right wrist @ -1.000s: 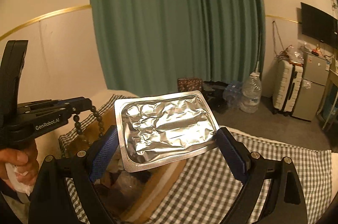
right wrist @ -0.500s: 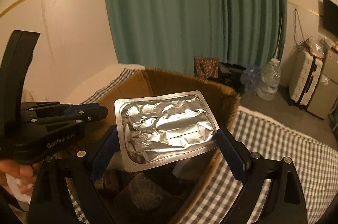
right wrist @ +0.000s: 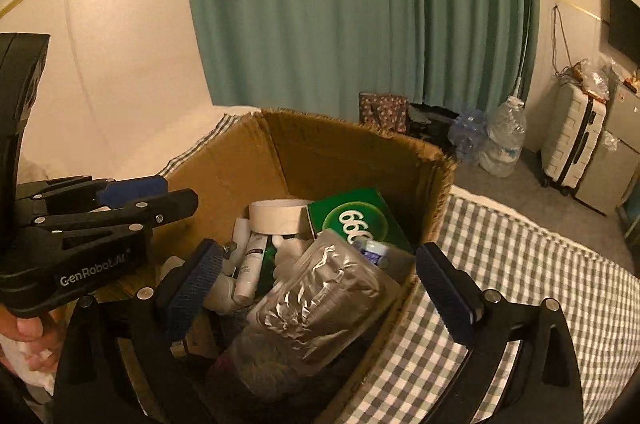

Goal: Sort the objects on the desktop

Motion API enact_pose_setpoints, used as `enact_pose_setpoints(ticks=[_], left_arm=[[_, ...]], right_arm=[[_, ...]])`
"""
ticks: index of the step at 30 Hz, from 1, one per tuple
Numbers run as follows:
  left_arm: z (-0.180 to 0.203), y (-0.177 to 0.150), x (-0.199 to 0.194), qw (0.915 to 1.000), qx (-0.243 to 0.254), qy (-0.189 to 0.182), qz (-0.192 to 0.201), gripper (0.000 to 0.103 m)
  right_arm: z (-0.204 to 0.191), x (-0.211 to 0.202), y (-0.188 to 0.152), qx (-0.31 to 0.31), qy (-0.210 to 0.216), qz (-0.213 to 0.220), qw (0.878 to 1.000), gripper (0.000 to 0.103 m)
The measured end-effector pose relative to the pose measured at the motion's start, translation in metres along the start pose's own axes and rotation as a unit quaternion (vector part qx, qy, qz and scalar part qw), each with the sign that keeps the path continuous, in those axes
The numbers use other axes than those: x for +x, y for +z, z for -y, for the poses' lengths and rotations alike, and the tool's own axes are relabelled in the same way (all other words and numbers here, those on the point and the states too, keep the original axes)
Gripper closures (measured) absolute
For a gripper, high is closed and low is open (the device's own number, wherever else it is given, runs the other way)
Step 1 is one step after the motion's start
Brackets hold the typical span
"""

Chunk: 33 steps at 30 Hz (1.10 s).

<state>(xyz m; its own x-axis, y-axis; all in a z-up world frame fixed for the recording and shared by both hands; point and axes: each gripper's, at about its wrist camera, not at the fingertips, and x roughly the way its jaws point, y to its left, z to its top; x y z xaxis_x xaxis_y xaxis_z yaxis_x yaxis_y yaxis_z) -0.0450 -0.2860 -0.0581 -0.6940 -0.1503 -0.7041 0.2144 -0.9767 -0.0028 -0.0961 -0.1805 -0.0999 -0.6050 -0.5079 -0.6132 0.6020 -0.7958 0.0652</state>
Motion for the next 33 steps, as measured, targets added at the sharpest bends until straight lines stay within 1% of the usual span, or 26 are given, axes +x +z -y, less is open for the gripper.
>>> enact_pose_setpoints(ticks=[1,3,5,6,7,8,9,10,12,15,18,20,22,29,31,33], left_arm=[[0.003,0.002,-0.003,1.0000,0.001,0.000,0.003,0.054],[0.010,0.005,-0.009,0.9999,0.001,0.005,0.010,0.046],[0.018,0.007,-0.016,0.9998,0.006,0.006,0.017,0.045],[0.023,0.009,-0.020,0.9997,0.011,0.005,0.022,0.040],[0.028,0.010,-0.025,0.9995,0.016,0.007,0.027,0.029],[0.034,0.012,-0.030,0.9992,0.019,0.013,0.034,0.021],[0.039,0.014,-0.034,0.9987,0.018,0.021,0.042,0.009],[0.042,0.015,-0.037,0.9984,0.017,0.028,0.047,0.003],[0.052,0.018,-0.045,0.9974,0.014,0.039,0.060,0.000],[0.065,0.020,-0.053,0.9969,0.019,0.031,0.070,0.000],[0.082,0.021,-0.062,0.9959,0.028,0.034,0.080,0.000],[0.095,0.020,-0.071,0.9943,0.035,0.034,0.095,0.000],[0.108,0.018,-0.079,0.9930,0.034,0.033,0.108,0.000],[0.153,0.015,-0.106,0.9901,0.030,-0.003,0.137,0.000],[0.168,0.017,-0.111,0.9898,0.034,-0.003,0.139,0.000],[0.184,0.018,-0.116,0.9899,0.037,-0.010,0.136,0.000]], right_arm=[[0.001,-0.005,0.001,-0.001,-0.005,0.004,1.000,0.005],[0.004,-0.016,0.004,-0.001,-0.017,0.013,1.000,0.004],[0.010,-0.026,0.006,0.008,-0.025,0.020,0.999,0.003],[0.016,-0.034,0.008,0.019,-0.030,0.026,0.999,0.002],[0.020,-0.040,0.009,0.025,-0.033,0.030,0.999,0.001],[0.023,-0.047,0.011,0.030,-0.039,0.033,0.998,0.000],[0.028,-0.056,0.012,0.033,-0.047,0.037,0.998,0.000],[0.031,-0.062,0.013,0.034,-0.052,0.041,0.997,0.000],[0.039,-0.078,0.014,0.035,-0.066,0.052,0.996,0.000],[0.052,-0.099,0.015,0.041,-0.084,0.058,0.994,0.000],[0.066,-0.120,0.013,0.044,-0.106,0.060,0.992,0.000],[0.078,-0.139,0.010,0.052,-0.124,0.068,0.989,0.000],[0.089,-0.155,0.008,0.059,-0.133,0.072,0.987,0.000],[0.128,-0.207,-0.009,0.081,-0.157,0.086,0.980,0.000],[0.141,-0.220,-0.015,0.093,-0.160,0.091,0.978,0.000],[0.153,-0.229,-0.020,0.105,-0.169,0.087,0.976,0.000]])
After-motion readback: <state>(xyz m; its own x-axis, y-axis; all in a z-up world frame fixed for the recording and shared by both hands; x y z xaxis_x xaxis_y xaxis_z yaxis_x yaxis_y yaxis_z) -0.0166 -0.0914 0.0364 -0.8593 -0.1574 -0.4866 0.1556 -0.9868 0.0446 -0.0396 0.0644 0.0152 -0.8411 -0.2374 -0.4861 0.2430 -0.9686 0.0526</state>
